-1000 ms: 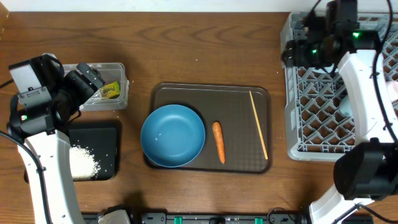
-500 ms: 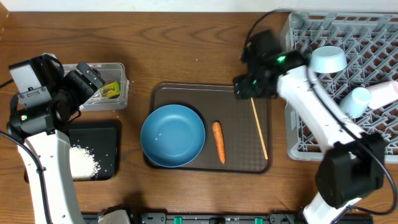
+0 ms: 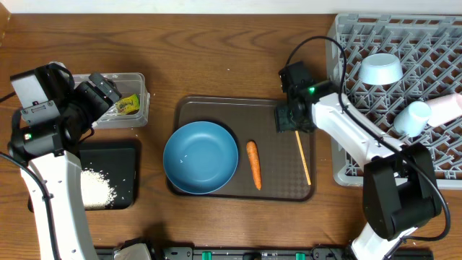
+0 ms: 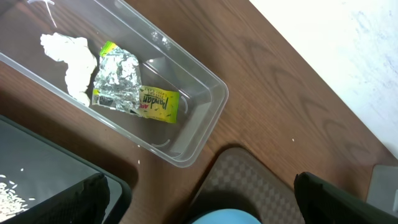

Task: Sort waste into correct bins and load items into the dishwasher rack
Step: 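Return the right gripper to the second chopstick and grasp it, then carry the second chopstick with the right gripper into the rack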

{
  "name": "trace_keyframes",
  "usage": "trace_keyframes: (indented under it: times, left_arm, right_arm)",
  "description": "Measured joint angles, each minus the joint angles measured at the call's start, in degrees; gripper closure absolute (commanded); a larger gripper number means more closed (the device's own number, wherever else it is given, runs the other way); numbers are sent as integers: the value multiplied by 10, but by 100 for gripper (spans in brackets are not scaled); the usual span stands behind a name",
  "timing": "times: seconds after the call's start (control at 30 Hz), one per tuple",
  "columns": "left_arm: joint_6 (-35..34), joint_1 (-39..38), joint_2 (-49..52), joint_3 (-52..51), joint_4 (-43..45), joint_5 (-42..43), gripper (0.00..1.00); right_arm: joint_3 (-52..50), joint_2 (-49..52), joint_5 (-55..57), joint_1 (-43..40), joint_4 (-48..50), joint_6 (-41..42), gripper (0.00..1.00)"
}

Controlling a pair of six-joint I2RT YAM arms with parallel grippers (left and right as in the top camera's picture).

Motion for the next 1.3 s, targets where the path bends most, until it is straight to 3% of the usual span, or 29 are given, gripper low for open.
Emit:
trace_keyframes:
  times: [0.7,0.83,1.1,1.3]
  left_arm:
    - [0,0,0,0,0,0,2]
    - [0,0,0,0,0,0,2]
    - [0,0,0,0,0,0,2]
    - [0,0,0,0,0,0,2]
  right_arm:
    - [-112,0,3,0,107,30,51]
    - [-112,0,5,0,109,27,70]
    - [-113,0,0,0,110,24,96]
    - [-112,0,-6,0,110,25,99]
